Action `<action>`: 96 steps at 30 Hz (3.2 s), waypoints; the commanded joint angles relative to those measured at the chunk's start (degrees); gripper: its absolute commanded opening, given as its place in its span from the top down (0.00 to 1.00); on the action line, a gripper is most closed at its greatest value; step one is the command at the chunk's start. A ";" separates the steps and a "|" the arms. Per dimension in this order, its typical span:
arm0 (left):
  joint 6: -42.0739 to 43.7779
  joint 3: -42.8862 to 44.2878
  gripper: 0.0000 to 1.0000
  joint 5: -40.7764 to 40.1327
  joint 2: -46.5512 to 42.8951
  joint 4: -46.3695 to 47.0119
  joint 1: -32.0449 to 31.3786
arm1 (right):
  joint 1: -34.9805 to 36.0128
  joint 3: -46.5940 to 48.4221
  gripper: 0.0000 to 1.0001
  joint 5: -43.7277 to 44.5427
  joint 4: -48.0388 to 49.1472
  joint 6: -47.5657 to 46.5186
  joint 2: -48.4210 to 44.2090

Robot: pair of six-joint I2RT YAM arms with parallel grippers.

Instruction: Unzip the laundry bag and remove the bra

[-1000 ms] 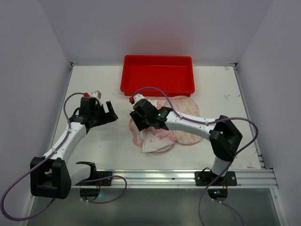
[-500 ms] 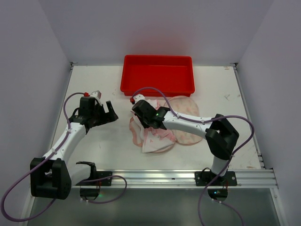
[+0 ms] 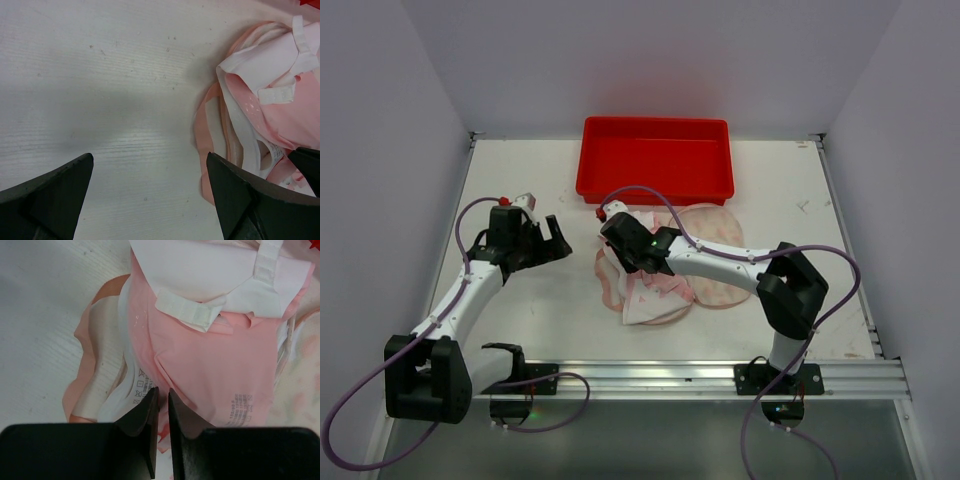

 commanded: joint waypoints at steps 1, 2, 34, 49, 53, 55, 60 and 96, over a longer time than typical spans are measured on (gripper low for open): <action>1.61 -0.09 0.02 1.30 -0.98 2.28 0.67 | 0.07 2.51 0.84 -0.79 0.25 0.38 0.09; 1.70 -0.09 0.02 1.39 -0.98 2.28 0.67 | 0.07 2.68 0.82 -0.61 0.16 0.55 0.36; 1.79 -0.52 0.02 2.89 -0.81 2.63 0.93 | -1.33 -0.48 1.00 5.28 0.69 -2.08 -18.33; 1.88 -0.52 0.02 2.80 -0.90 2.81 1.11 | -13.80 9.18 1.00 -6.32 0.42 -7.27 -31.11; 1.88 -0.44 0.02 2.45 -0.90 2.63 1.19 | -18.82 15.94 1.00 -9.48 1.30 -9.62 -26.28; 1.88 -0.52 0.02 2.45 -0.90 2.63 1.28 | -21.62 19.90 1.00 -11.84 2.79 -12.44 -22.08; 1.88 -0.61 0.02 2.36 -0.98 2.72 1.28 | -26.55 25.70 1.00 -18.26 12.36 -24.83 -13.97; 2.05 -1.14 0.02 -0.63 0.42 2.20 1.37 | -31.74 42.67 1.00 -26.09 45.78 -72.47 24.63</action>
